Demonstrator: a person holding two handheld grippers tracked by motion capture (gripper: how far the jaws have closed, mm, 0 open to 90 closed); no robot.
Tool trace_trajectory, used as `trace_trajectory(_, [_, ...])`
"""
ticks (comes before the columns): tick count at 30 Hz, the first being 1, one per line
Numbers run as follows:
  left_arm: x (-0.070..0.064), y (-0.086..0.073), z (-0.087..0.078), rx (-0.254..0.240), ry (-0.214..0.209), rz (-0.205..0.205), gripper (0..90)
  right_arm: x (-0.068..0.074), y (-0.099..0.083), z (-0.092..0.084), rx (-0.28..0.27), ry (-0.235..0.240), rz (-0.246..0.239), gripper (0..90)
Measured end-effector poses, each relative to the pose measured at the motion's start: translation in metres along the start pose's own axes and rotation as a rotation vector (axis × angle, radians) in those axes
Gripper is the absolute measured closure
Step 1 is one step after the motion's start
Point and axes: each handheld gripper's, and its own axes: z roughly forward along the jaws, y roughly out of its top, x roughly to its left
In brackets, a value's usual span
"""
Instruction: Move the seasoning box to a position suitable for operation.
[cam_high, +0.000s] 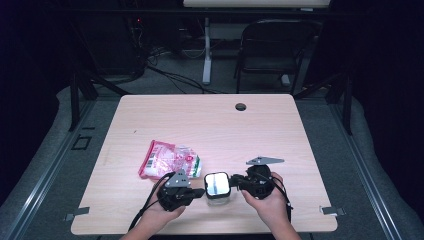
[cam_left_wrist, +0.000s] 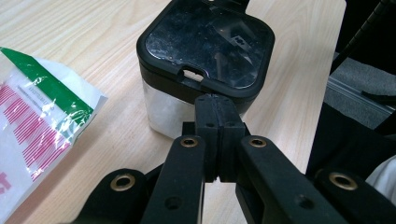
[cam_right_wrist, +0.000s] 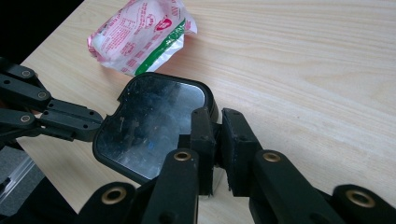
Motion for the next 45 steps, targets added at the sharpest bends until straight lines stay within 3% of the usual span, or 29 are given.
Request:
trace_trajectory(9, [-0.0002,-0.0001,-0.0003,0.002,-0.003,-0.005,90.0,0.0003,-0.0009,0.0008,-0.01,0.006,0.004,84.4])
trace_trajectory(16, [-0.0034,0.0,0.0008,0.027,-0.018,0.016,90.0,0.0019,-0.0022,0.0011,-0.022,0.001,0.016,84.4])
trace_trajectory(33, [-0.0034,0.0005,-0.0001,0.007,-0.02,0.001,90.0,0.0029,-0.0043,0.0013,-0.039,-0.009,0.022,84.7])
trace_trajectory(41, [-0.004,0.0032,-0.0002,-0.014,-0.023,-0.007,89.2,0.0034,-0.0044,0.0005,-0.043,-0.013,-0.001,81.0])
trace_trajectory(45, [-0.0048,0.0051,0.0003,-0.017,-0.022,-0.009,89.0,0.0059,-0.0029,-0.0078,-0.054,-0.026,-0.041,78.2])
